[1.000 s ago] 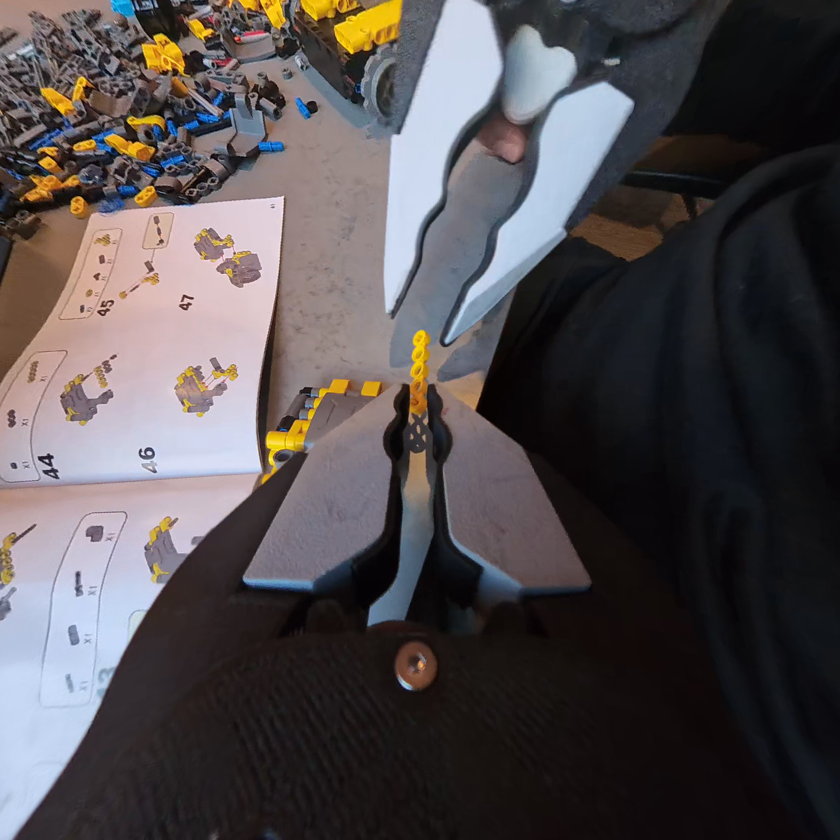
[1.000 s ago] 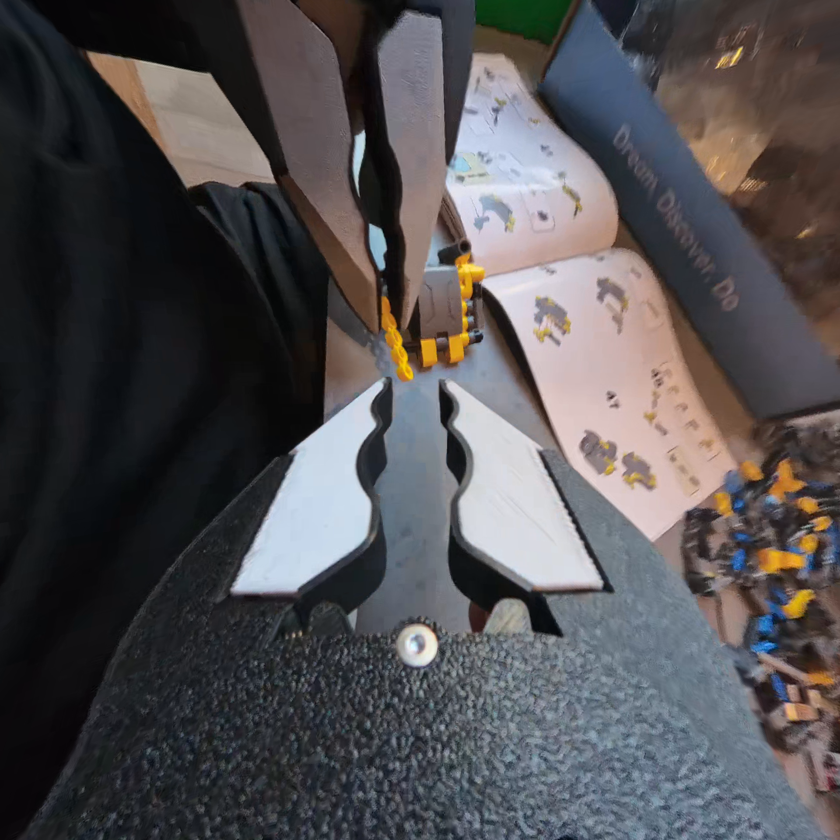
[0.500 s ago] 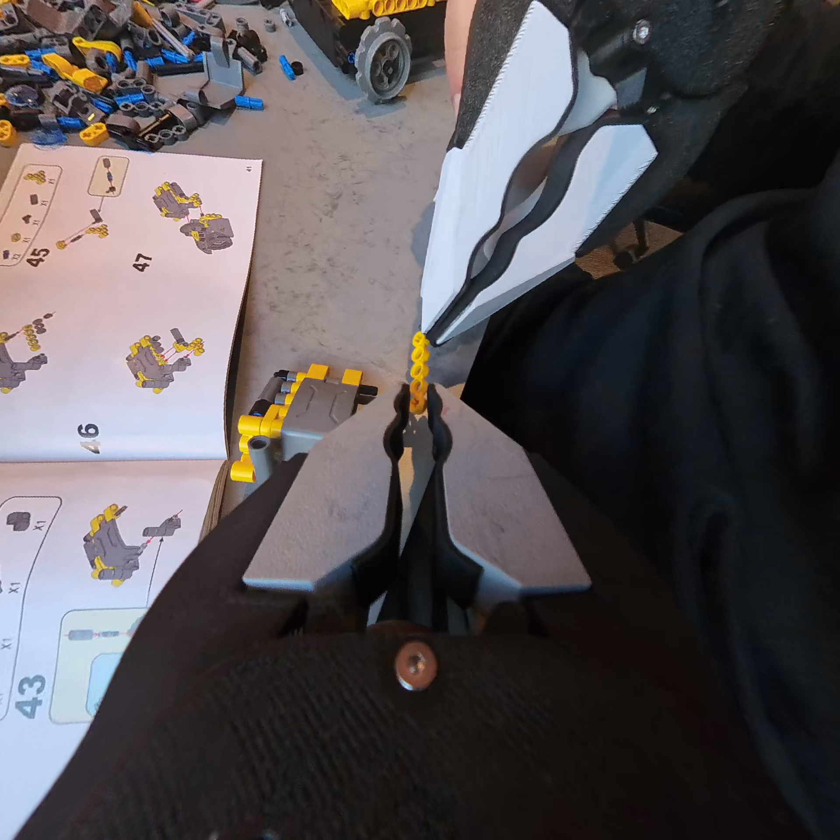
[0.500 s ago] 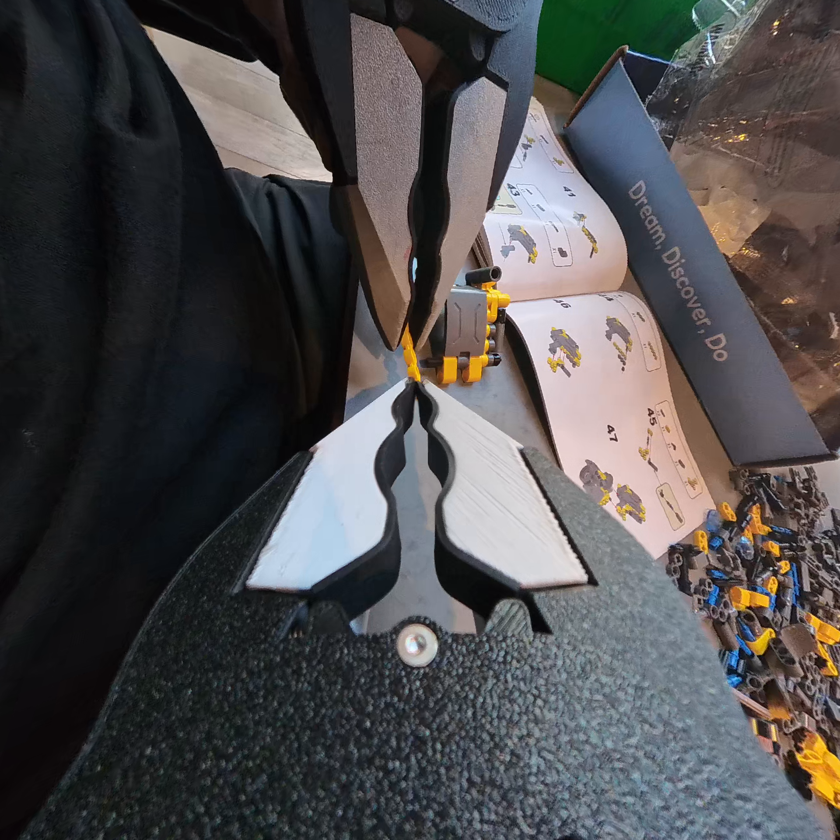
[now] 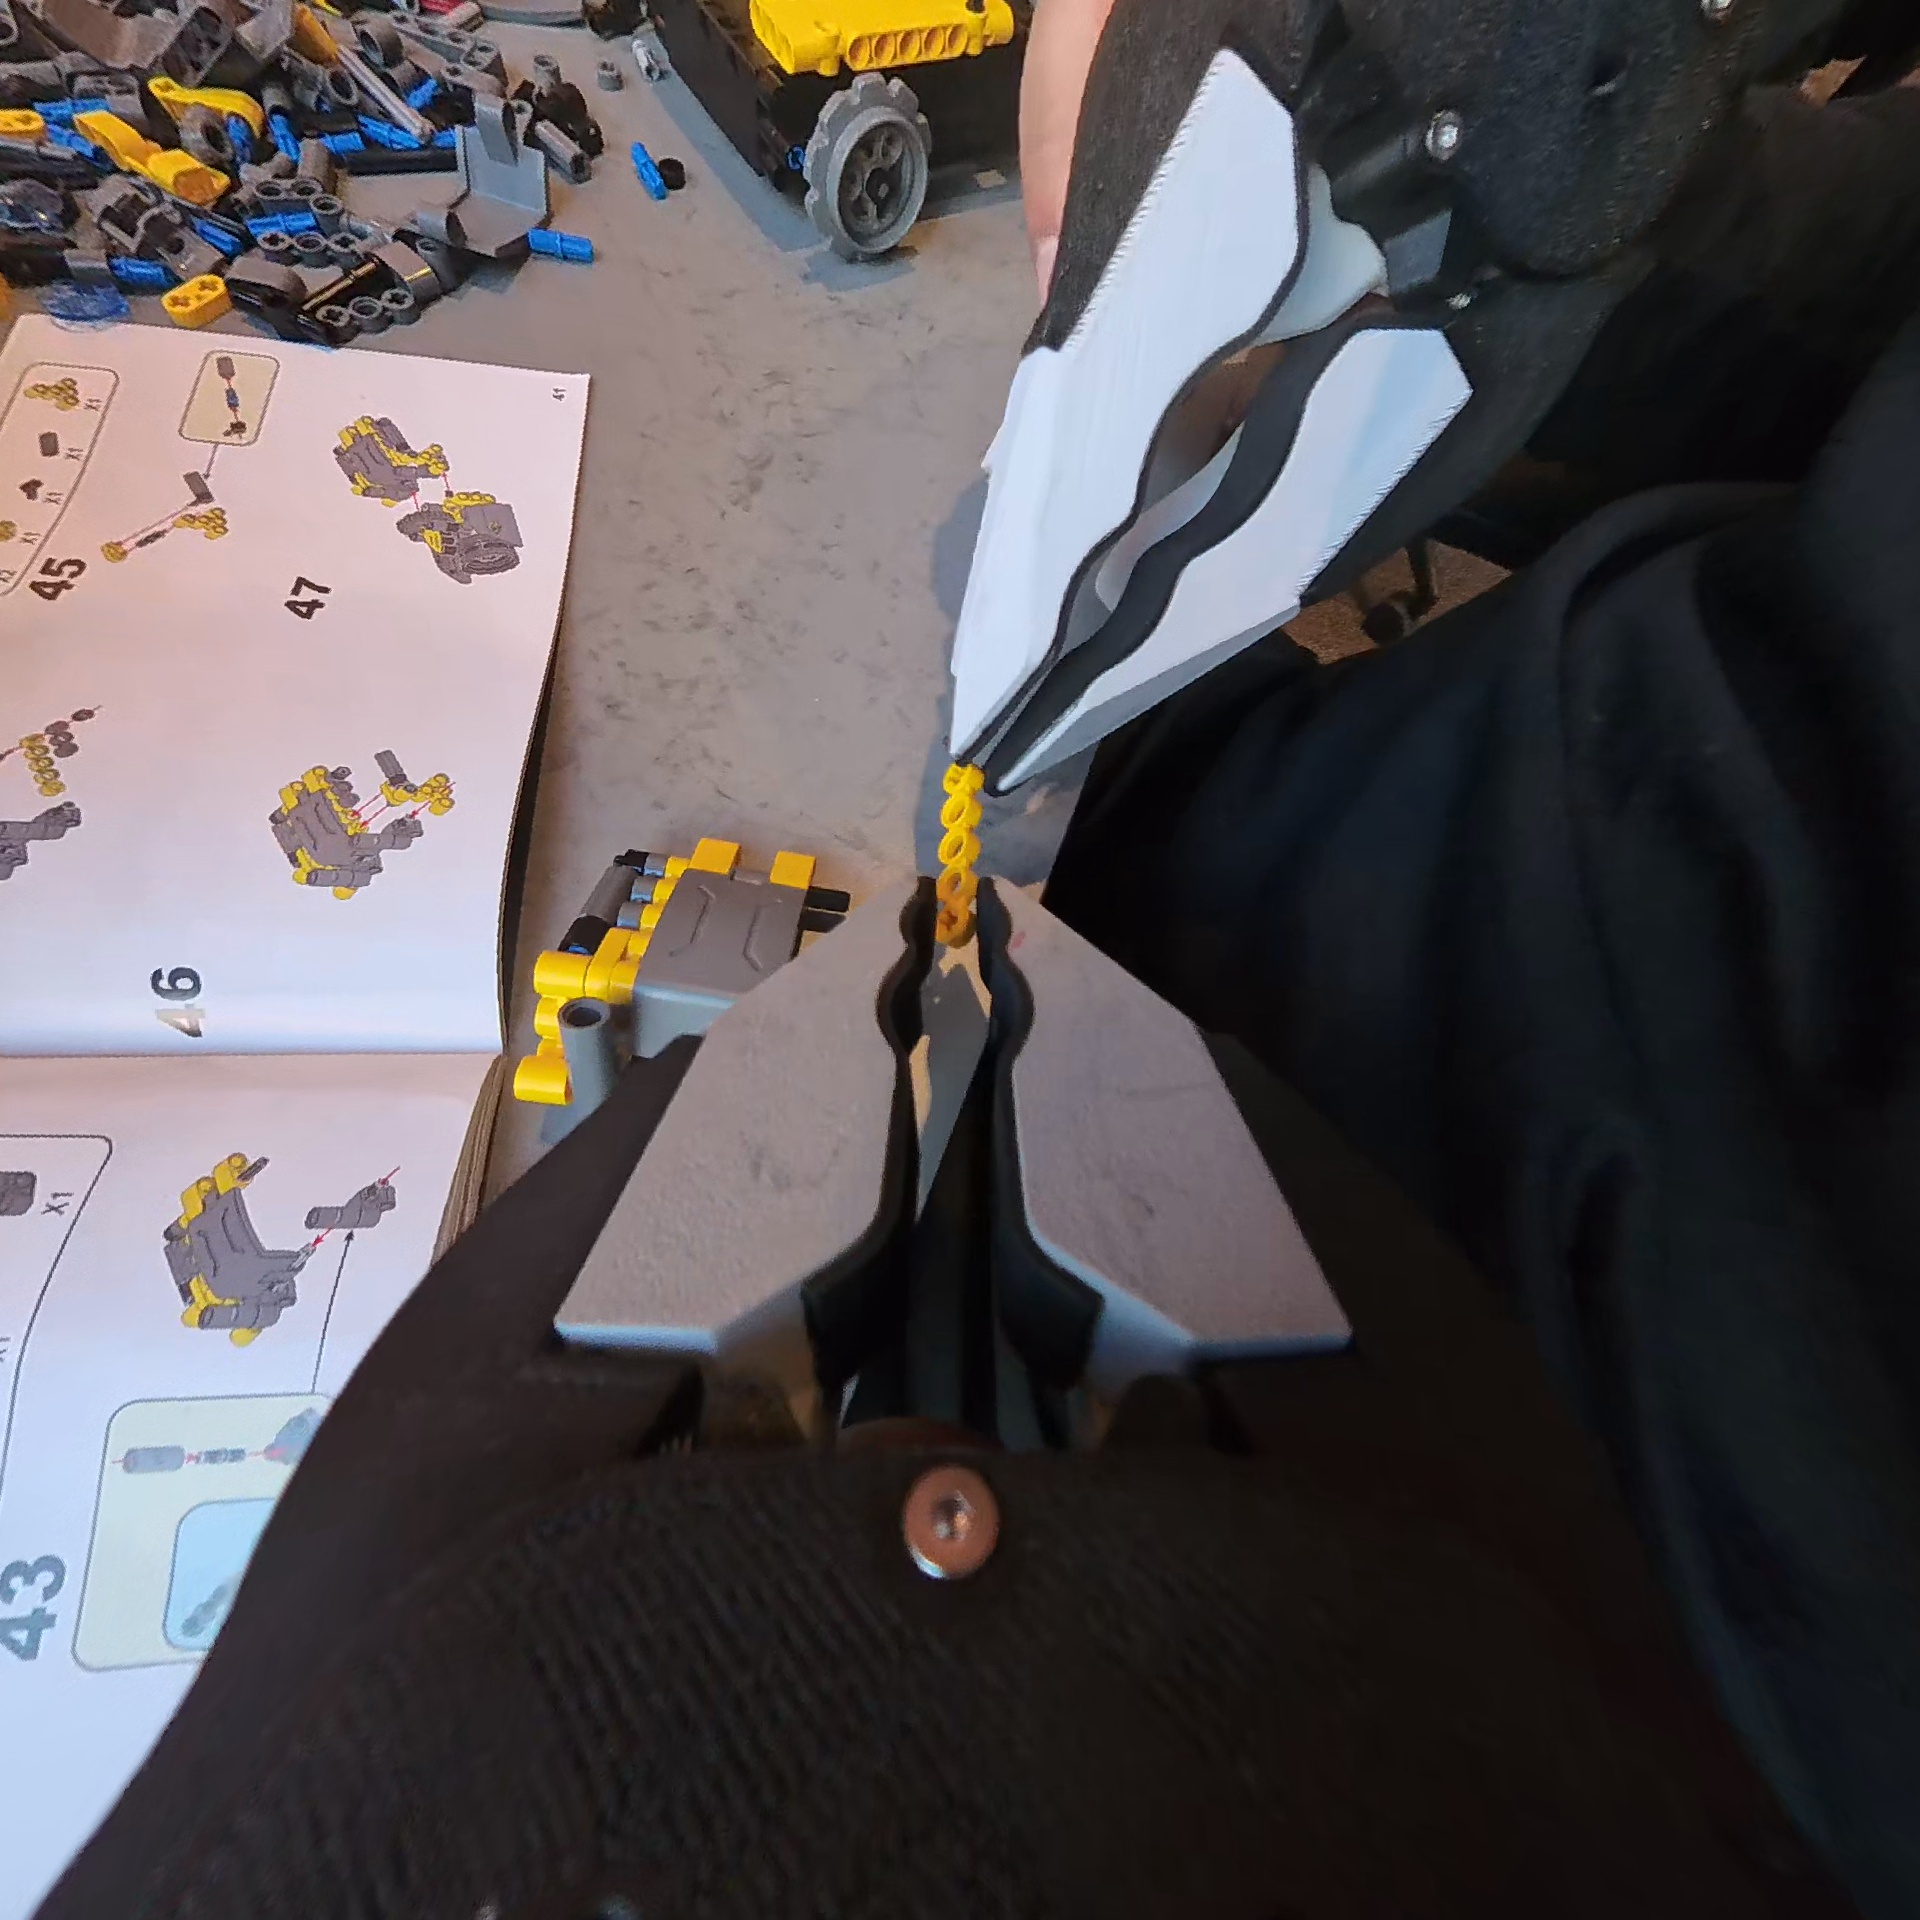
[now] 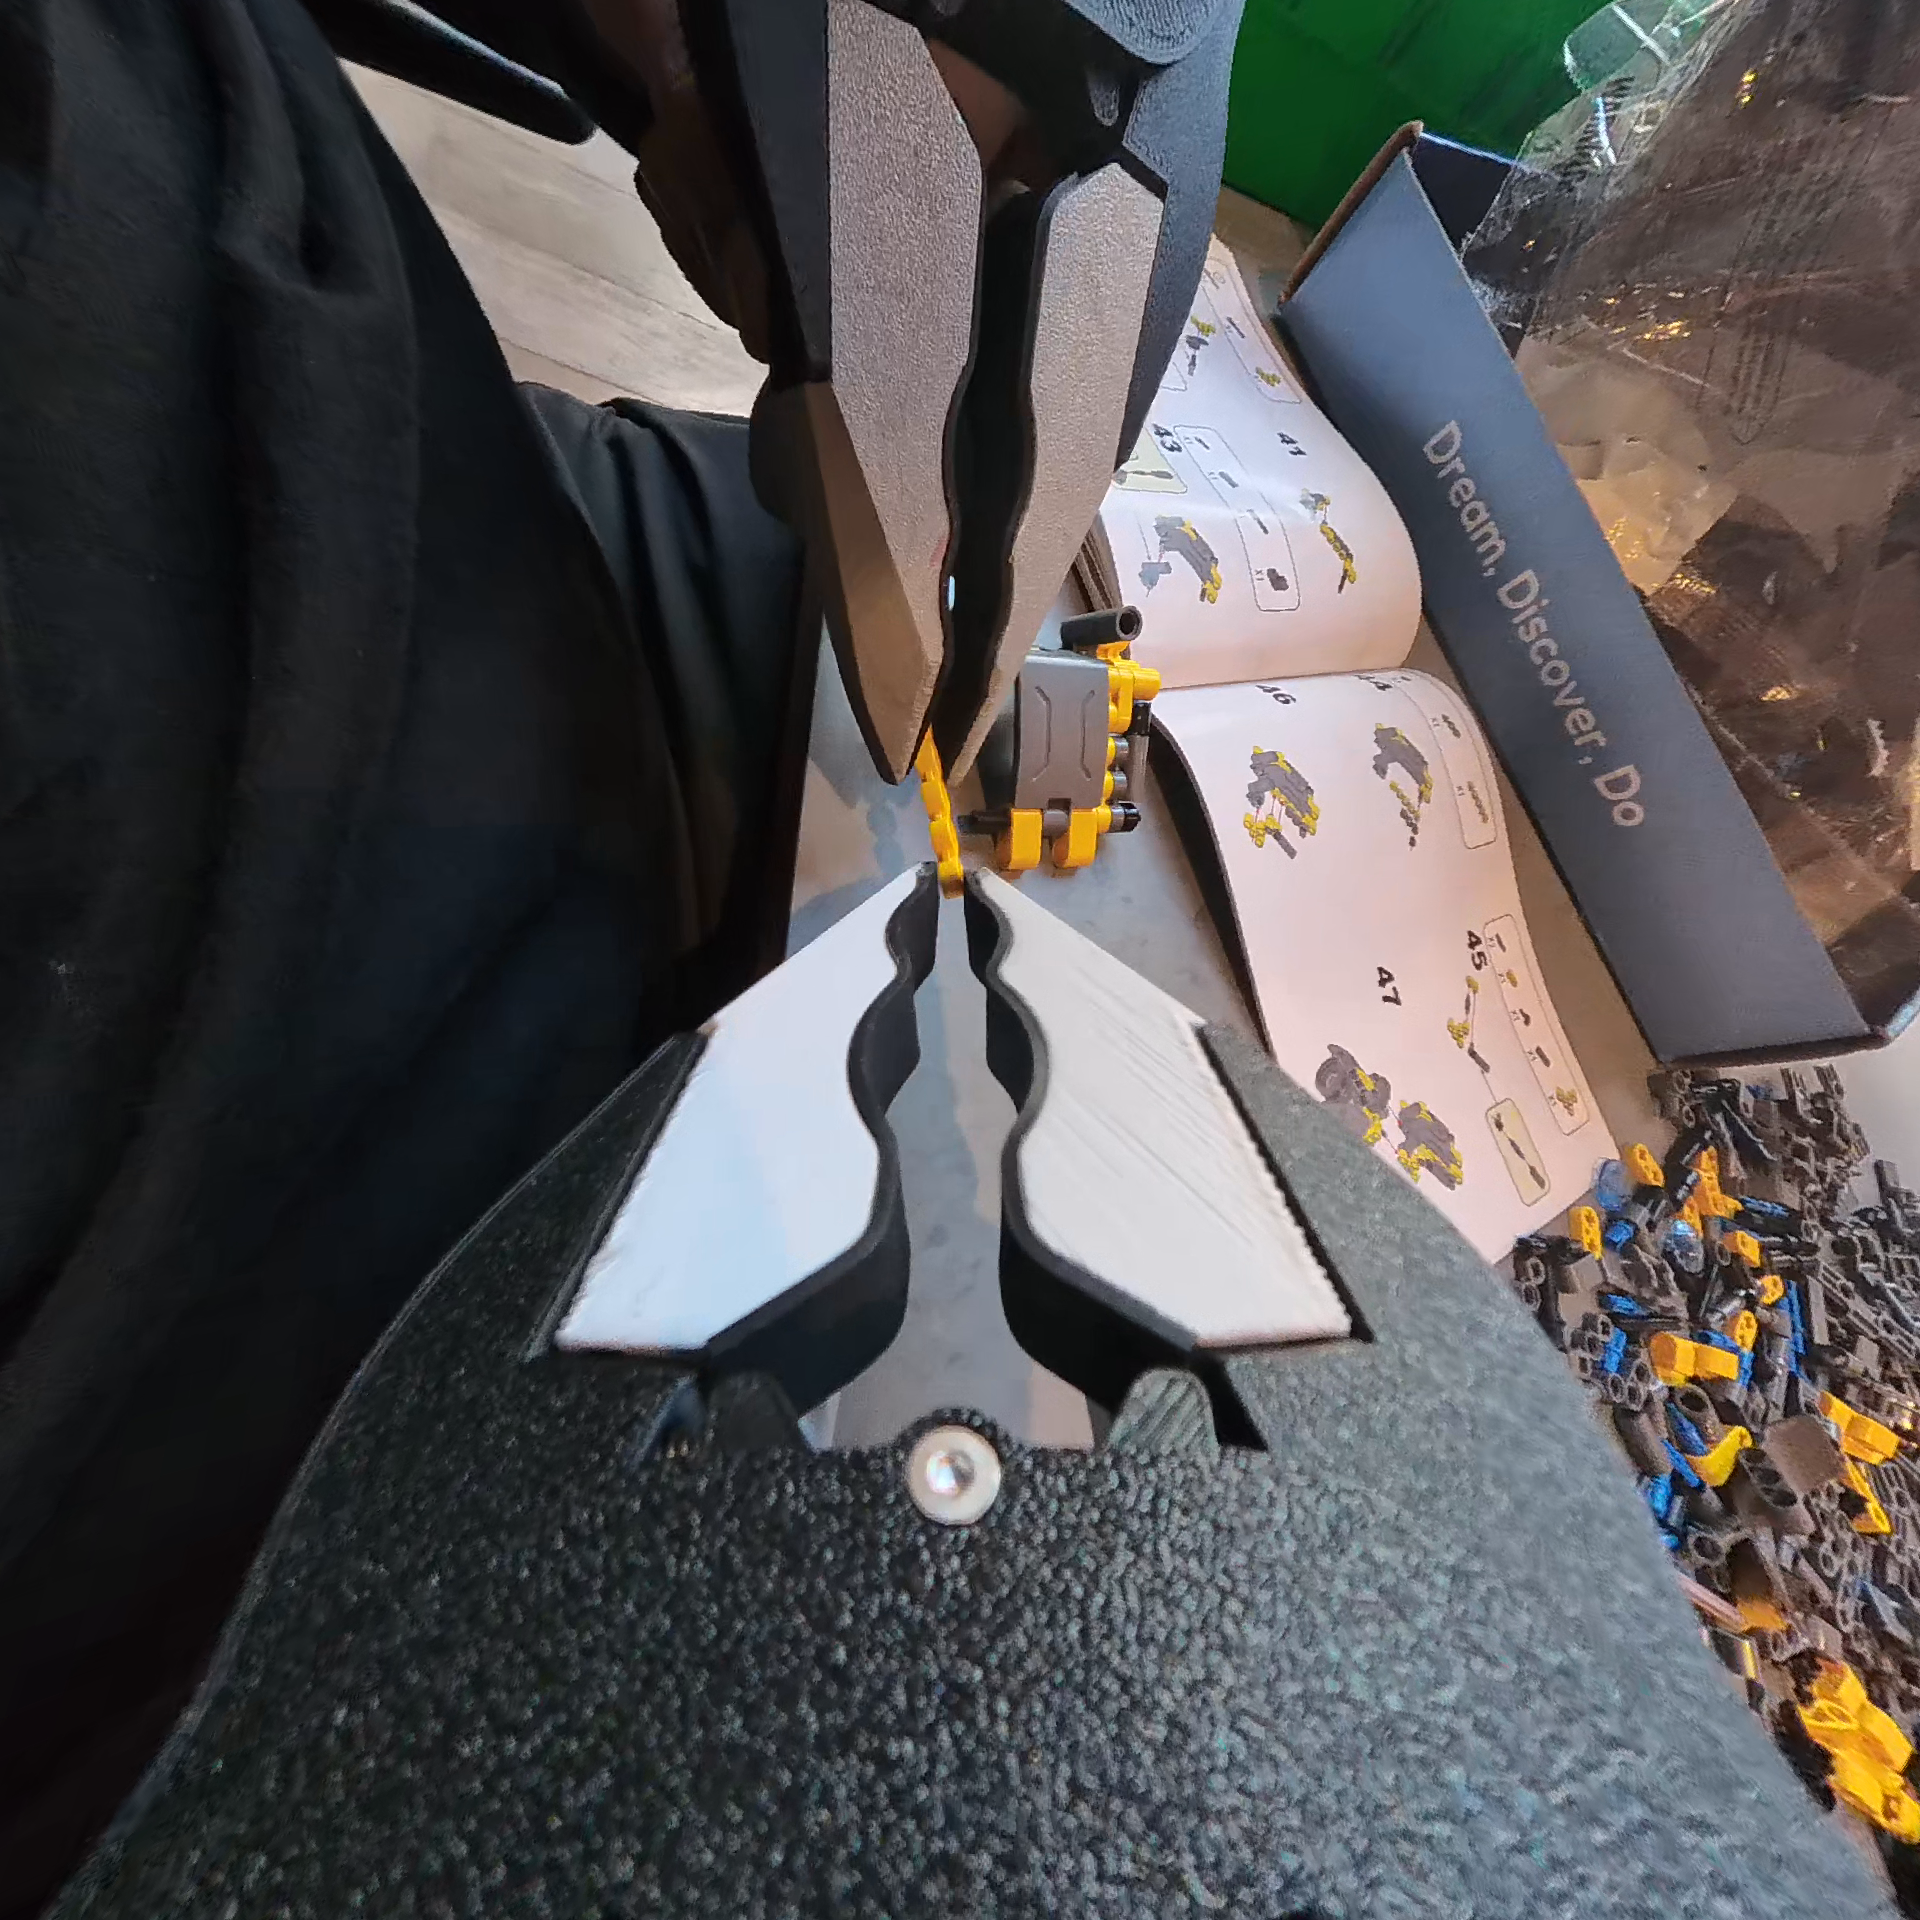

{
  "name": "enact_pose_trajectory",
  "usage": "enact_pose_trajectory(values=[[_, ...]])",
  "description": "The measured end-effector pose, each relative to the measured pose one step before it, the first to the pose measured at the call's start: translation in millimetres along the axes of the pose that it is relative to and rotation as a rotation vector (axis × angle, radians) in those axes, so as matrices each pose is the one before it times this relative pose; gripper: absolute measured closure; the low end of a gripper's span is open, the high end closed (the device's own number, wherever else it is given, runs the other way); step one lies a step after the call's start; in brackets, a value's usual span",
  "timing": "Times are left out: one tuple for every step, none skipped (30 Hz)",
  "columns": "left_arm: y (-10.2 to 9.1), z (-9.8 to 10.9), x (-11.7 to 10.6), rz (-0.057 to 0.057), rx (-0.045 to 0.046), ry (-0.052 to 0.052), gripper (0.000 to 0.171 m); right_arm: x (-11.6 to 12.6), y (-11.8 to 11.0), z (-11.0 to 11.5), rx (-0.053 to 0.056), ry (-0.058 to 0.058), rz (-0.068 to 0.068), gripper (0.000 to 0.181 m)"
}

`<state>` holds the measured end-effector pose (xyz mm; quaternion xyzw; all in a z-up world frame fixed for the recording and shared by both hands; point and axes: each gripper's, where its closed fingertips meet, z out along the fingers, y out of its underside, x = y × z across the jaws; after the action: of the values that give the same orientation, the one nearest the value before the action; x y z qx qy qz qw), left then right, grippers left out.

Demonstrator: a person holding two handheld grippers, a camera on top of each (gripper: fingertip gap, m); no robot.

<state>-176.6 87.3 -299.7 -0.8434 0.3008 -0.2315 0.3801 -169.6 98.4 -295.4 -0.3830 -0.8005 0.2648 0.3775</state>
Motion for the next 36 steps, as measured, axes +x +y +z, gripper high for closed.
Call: enact_pose_trajectory(values=[[0.42,0.09,0.47,-0.0016,0.00023,0.0026,0.167,-0.86,0.03,0.08,0.0003,-0.0028,-0.0008,0.177],[0.44,0.11,0.52,-0.0016,-0.00029,0.0034,0.167,-0.70,-0.40,0.06,0.0007,-0.0008,-0.0027,0.177],[0.21,0.00,0.66,-0.0025,0.00063,0.0032,0.167,-0.27,-0.48,0.16,0.0010,0.0016,-0.0033,0.178],[-0.02,-0.23,0.25,-0.0035,0.00027,0.0015,0.167,-0.25,-0.24,0.28,0.0000,0.0009,-0.0020,0.178],[-0.04,-0.31,-0.07,-0.0030,0.00086,0.0004,0.167,0.04,-0.26,0.09,0.0006,0.0016,-0.0008,0.178],[-0.23,-0.46,-0.25,-0.0041,0.00238,0.0000,0.167,0.48,-0.40,0.03,0.0023,0.0031,0.0016,0.178],[-0.51,-0.46,-0.41,-0.0050,0.00401,-0.0012,0.167,0.20,-0.07,0.09,0.0021,-0.0008,0.0071,0.178],[-1.17,-0.65,0.00,-0.0038,0.00683,-0.0004,0.167,-0.46,0.02,0.16,0.0028,-0.0061,0.0112,0.178],[-1.43,-0.84,-0.13,-0.0023,0.00889,-0.0017,0.167,-0.27,-0.16,0.12,0.0068,-0.0049,0.0115,0.178],[-1.09,-0.60,-0.57,-0.0010,0.00570,-0.0040,0.167,0.02,-0.23,-0.15,0.0094,-0.0037,0.0128,0.178],[-0.45,-0.49,-0.15,0.0005,0.00115,-0.0026,0.167,-0.11,0.08,0.01,0.0070,-0.0067,0.0165,0.179],[-0.16,-0.46,-0.60,0.0010,-0.00091,-0.0054,0.166,0.33,0.79,0.02,0.0034,-0.0057,0.0181,0.179],[-0.05,-0.47,-1.04,0.0009,-0.00097,-0.0079,0.162,0.82,0.81,0.03,0.0023,-0.0028,0.0163,0.179],[-0.08,-0.84,-0.92,-0.0002,-0.00201,-0.0070,0.156,0.62,0.98,0.04,0.0022,-0.0043,0.0151,0.179],[-0.25,-1.17,-0.89,0.0008,-0.00170,-0.0060,0.151,0.40,0.79,0.07,0.0021,-0.0058,0.0153,0.179],[-0.86,-2.05,-0.97,0.0043,0.00052,-0.0071,0.147,0.48,0.78,-0.08,0.0025,-0.0050,0.0148,0.179],[-1.39,-2.70,-1.91,0.0095,0.00125,-0.0138,0.144,0.79,0.72,-0.08,0.0024,-0.0028,0.0137,0.179],[-1.62,-3.49,-3.92,0.0144,-0.00169,-0.0257,0.142,0.89,0.89,-0.10,0.0013,-0.0016,0.0132,0.179],[-1.49,-3.84,-5.78,0.0201,-0.00564,-0.0343,0.139,0.78,1.11,0.05,-0.0006,-0.0034,0.0141,0.179],[-1.35,-3.73,-6.77,0.0251,-0.00903,-0.0364,0.136,0.52,1.23,-0.06,-0.0032,-0.0067,0.0161,0.179],[-1.21,-2.69,-7.63,0.0260,-0.01166,-0.0360,0.134,0.39,0.82,-0.07,-0.0027,-0.0089,0.0173,0.179],[-0.65,-1.16,-6.89,0.0235,-0.01624,-0.0262,0.131,0.35,0.46,-0.10,-0.0005,-0.0098,0.0172,0.179],[0.02,0.90,-4.43,0.0200,-0.02486,-0.0066,0.127,0.39,0.40,0.00,-0.0013,-0.0093,0.0176,0.179],[1.46,2.53,-1.87,0.0141,-0.03722,0.0098,0.123,0.50,0.91,0.19,-0.0047,-0.0092,0.0189,0.179],[1.91,3.55,-0.40,0.0166,-0.04168,0.0157,0.118,0.10,1.57,0.30,-0.0086,-0.0114,0.0192,0.179],[2.22,4.09,0.18,0.0249,-0.03694,0.0144,0.114,0.12,1.99,0.49,-0.0108,-0.0101,0.0177,0.179],[3.15,4.58,-0.54,0.0267,-0.03624,0.0079,0.112,0.24,2.16,0.35,-0.0116,-0.0072,0.0150,0.179],[4.66,4.83,-0.93,0.0216,-0.04194,0.0036,0.112,0.05,2.00,0.10,-0.0102,-0.0069,0.0110,0.179],[4.79,4.52,-0.75,0.0176,-0.04211,0.0016,0.112,-0.36,1.61,-0.14,-0.0077,-0.0065,0.0068,0.178],[3.34,4.21,0.15,0.0162,-0.03128,0.0023,0.113,-0.28,1.25,-0.09,-0.0057,-0.0054,0.0049,0.178],[2.23,3.46,2.00,0.0165,-0.02226,0.0119,0.117,-0.30,0.85,-0.19,-0.0030,-0.0059,0.0046,0.178],[1.06,3.06,1.75,0.0124,-0.01387,0.0094,0.120,-0.57,0.43,-0.15,-0.0015,-0.0080,0.0050,0.179],[0.25,2.61,1.57,0.0099,-0.00718,0.0079,0.120,-0.70,0.40,-0.06,-0.0022,-0.0097,0.0046,0.179],[-1.57,1.52,0.73,0.0018,0.00389,0.0029,0.120,-0.61,0.65,0.07,-0.0035,-0.0090,0.0039,0.179],[-1.96,0.71,0.86,-0.0026,0.00673,0.0046,0.120,-0.47,0.91,0.25,-0.0055,-0.0077,0.0030,0.179],[-1.70,0.81,0.25,-0.0061,0.00804,0.0007,0.120,-0.41,1.12,0.31,-0.0072,-0.0059,0.0005,0.178]])
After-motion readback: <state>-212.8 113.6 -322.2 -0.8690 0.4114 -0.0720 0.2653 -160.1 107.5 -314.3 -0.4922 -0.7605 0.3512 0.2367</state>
